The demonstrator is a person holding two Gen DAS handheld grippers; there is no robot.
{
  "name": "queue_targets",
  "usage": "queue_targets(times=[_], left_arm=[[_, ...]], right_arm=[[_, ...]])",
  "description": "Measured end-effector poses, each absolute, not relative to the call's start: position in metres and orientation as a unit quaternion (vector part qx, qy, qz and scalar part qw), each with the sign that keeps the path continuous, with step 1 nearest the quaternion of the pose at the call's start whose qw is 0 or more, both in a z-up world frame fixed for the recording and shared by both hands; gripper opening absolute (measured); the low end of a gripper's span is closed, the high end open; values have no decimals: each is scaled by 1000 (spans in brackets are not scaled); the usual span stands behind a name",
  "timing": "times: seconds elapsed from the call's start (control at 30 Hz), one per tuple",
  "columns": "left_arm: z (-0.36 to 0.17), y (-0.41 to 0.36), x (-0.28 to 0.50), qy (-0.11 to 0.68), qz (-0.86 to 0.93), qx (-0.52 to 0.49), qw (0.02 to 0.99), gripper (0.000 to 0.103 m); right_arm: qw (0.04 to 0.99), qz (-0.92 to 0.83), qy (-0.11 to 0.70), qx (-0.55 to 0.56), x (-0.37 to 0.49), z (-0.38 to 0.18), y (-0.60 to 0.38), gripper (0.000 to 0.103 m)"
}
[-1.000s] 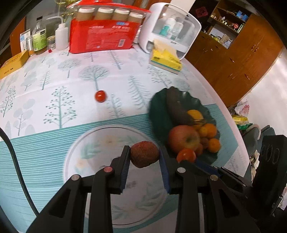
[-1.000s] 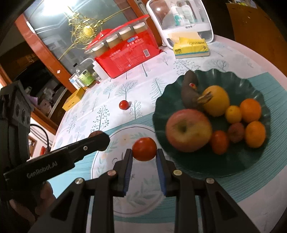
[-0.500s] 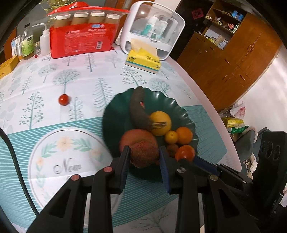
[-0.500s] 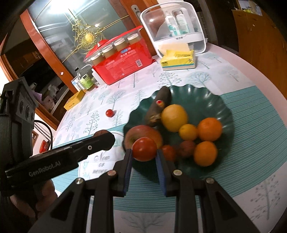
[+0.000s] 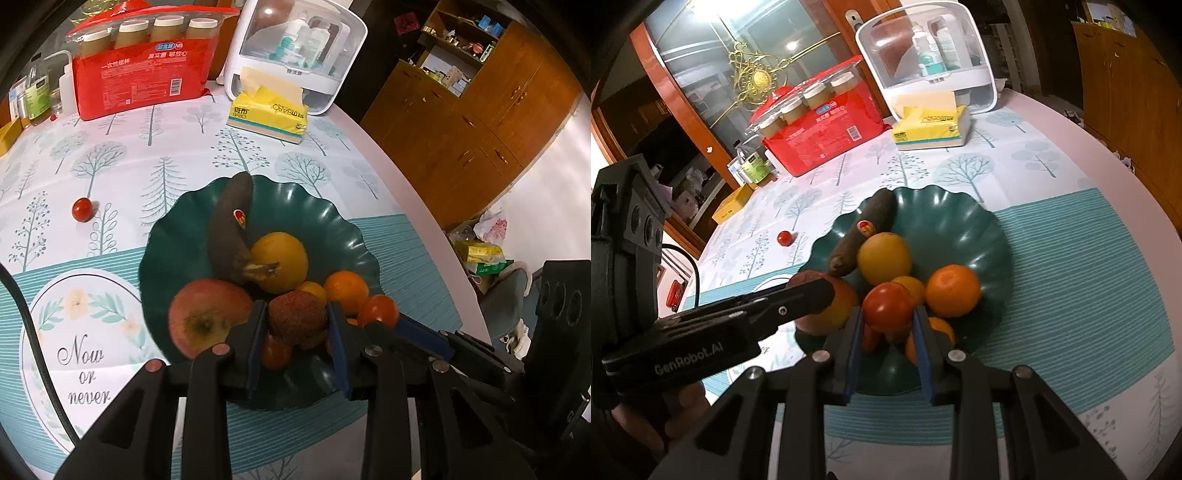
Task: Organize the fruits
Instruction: 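Carry the brown fruit and red tomato onto the green plate and open both grippers, then move the left gripper to the small cherry tomato and grasp it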
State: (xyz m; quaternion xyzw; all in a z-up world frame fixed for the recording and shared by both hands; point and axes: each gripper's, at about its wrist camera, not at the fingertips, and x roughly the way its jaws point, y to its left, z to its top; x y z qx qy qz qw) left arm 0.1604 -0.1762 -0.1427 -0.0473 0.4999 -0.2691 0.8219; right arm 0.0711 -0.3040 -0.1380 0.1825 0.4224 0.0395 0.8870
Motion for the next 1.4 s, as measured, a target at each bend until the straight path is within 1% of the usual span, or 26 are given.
queue_targets(times=[0.07, 0.13, 0.2, 0.33, 0.4, 0.47, 0.57, 0.67, 0.8, 0.9, 1.03, 1.1, 1.2, 1.4], left_arm=[[-143, -178, 163, 500, -263, -50, 824, 33], [-142, -177, 165, 499, -261, -55, 825, 41], [-141, -174, 165, 496, -256, -57, 828, 53], [-139, -161, 168, 498, -237, -65, 831, 61], [-138, -153, 169, 500, -229, -69, 833, 67], [-137, -142, 171, 503, -218, -68, 833, 69], [-135, -123, 176, 508, -205, -62, 835, 71], [-134, -102, 184, 511, -195, -59, 835, 73], [-137, -75, 199, 528, -181, -51, 828, 73], [-139, -54, 215, 541, -173, -41, 822, 74], [-145, -35, 238, 555, -153, -25, 817, 74], [-149, -26, 253, 559, -148, -23, 816, 74], [-156, -18, 275, 567, -138, -15, 812, 74], [-171, -12, 310, 569, -141, -9, 810, 74]], right_arm=[[886, 42, 424, 182, 73, -139, -308, 27], [886, 43, 425, 180, 75, -139, -309, 27], [885, 38, 428, 179, 78, -141, -312, 28], [881, 28, 434, 187, 81, -144, -316, 28], [878, 22, 437, 192, 83, -145, -317, 29], [878, 18, 438, 195, 84, -144, -317, 31], [876, 9, 439, 200, 85, -141, -313, 39], [877, 0, 433, 206, 85, -136, -308, 43], [878, -13, 431, 210, 87, -130, -296, 45], [879, -23, 428, 208, 92, -123, -284, 51], [881, -24, 433, 189, 102, -116, -263, 55], [882, -24, 436, 176, 109, -113, -252, 60], [882, -25, 442, 162, 119, -111, -241, 62], [876, -38, 450, 170, 142, -111, -226, 63]])
